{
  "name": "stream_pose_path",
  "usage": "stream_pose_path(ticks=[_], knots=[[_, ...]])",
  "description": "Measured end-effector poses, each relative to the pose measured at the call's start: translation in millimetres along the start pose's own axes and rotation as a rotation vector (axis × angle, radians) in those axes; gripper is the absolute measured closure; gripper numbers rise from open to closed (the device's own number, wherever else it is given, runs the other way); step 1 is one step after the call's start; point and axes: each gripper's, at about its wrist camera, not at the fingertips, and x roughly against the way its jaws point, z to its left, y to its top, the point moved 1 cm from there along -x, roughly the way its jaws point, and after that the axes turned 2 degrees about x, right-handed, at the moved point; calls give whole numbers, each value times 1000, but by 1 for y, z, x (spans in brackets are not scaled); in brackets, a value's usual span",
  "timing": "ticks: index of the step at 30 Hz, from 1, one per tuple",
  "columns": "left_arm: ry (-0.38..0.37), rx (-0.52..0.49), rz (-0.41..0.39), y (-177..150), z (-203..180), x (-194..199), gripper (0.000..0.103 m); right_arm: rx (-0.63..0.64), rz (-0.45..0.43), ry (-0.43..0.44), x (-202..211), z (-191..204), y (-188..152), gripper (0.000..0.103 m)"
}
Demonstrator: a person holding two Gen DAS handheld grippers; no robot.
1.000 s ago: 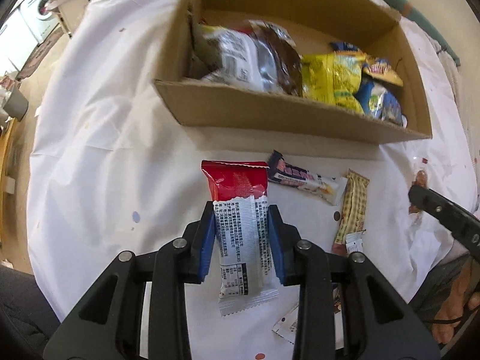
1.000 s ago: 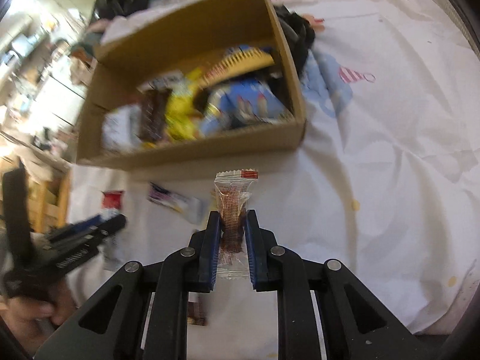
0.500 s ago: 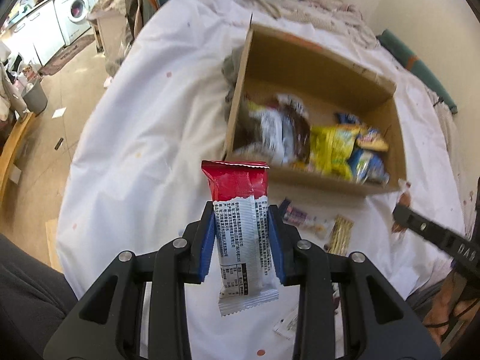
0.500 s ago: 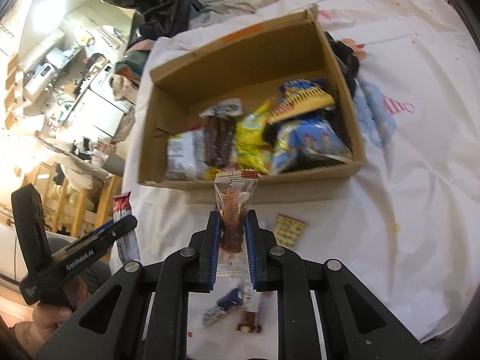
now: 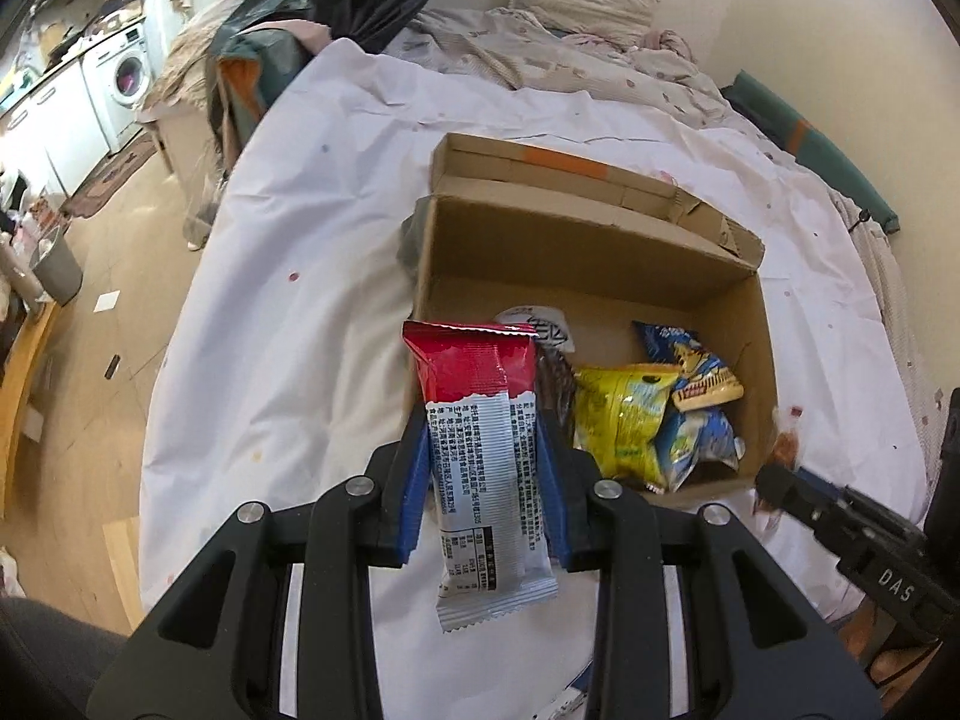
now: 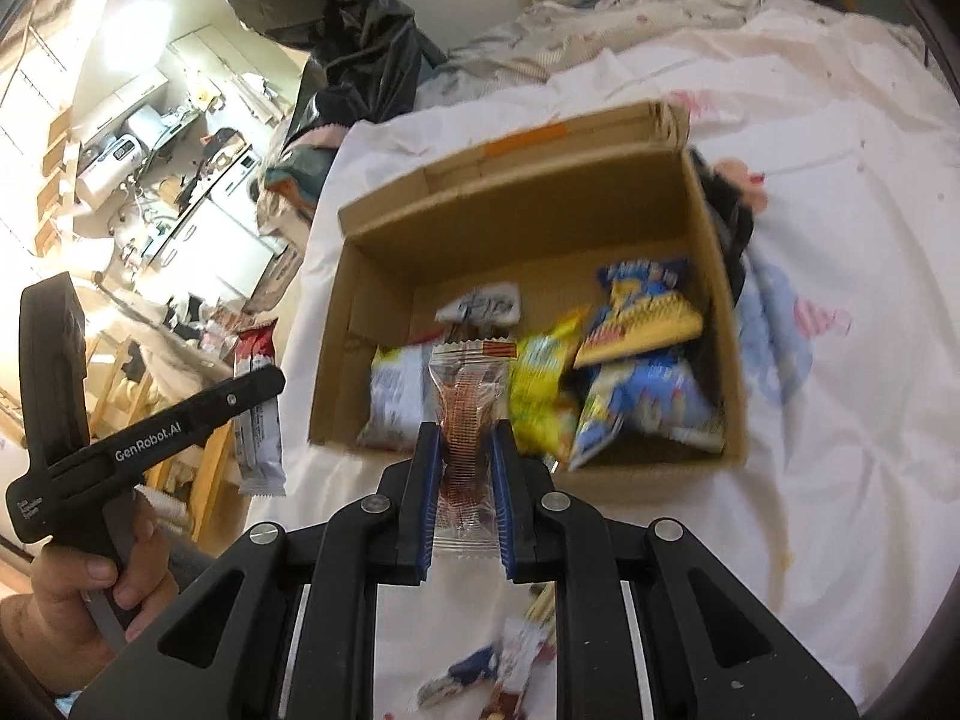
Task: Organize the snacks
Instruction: 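Carry the red-white bar and jerky packet over the box with both tools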
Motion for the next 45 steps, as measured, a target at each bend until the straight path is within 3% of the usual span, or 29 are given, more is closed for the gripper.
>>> stream_pose_path(ticks=[4,16,27,32,45], knots=[[10,-36,-10,14,-10,-6,74,-36,-35,7,-1,-13,14,86],[18,-85,-12,40,-22,-33,74,-26,-12,-6,-29,-21,38,86],[-19,-129,-12,33,-24,-66,74,-46,38,4,-58,-27,39,86],[-40,-107,25,28,-19,-83,74,-35,65,-12,-67,-29,31,85],[-38,-157,59,24,-32,-96,74,-23,116,-25,-85,-30,26,85]])
